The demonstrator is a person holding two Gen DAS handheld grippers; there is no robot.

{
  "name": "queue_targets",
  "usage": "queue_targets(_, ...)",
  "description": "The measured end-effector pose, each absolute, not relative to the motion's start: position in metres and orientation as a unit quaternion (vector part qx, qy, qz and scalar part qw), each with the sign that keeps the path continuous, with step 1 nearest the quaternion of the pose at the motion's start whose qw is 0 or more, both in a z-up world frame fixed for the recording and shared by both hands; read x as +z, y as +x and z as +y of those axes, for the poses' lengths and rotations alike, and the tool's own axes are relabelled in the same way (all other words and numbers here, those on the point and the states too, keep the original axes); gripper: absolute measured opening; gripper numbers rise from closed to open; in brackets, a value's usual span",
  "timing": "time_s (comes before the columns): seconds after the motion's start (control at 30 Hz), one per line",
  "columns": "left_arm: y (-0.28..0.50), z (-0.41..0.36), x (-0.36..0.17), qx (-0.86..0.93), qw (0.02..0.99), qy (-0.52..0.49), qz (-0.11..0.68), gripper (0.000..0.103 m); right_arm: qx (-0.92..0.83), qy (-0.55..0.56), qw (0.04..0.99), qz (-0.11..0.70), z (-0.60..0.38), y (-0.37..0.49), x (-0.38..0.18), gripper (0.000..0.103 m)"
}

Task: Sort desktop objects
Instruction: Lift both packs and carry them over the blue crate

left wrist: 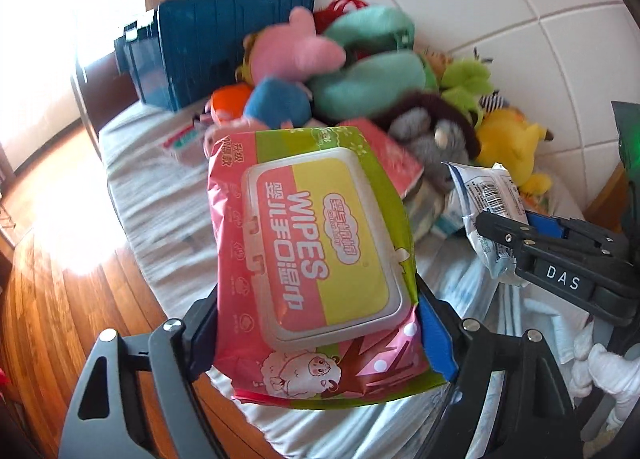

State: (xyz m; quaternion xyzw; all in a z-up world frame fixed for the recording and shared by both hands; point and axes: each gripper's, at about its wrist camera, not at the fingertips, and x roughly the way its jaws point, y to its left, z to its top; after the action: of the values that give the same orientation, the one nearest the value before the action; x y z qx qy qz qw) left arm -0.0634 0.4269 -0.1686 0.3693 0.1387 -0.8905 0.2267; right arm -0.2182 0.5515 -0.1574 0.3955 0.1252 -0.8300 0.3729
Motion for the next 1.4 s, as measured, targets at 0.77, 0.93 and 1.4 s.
queue_targets(0.77,-0.084,0.238,-0.085,-0.92,0.232,0.304,0.087,0.082,-0.847,0.302,0.426,0.098,0.352,-0.205,-0.077,0.044)
queue_targets(0.93,-0.111,0.189,-0.07,-0.919,0.247,0.296,0.082,0.082,-0.843,0.294,0.439,0.102,0.294,-0.238,-0.066,0.044)
queue_targets(1.4,-0.136,0.062,-0.036,-0.945,0.176,0.272,0.053,0.082,-0.869,0.282,0.394,0.094,0.176,-0.252,-0.043,0.044)
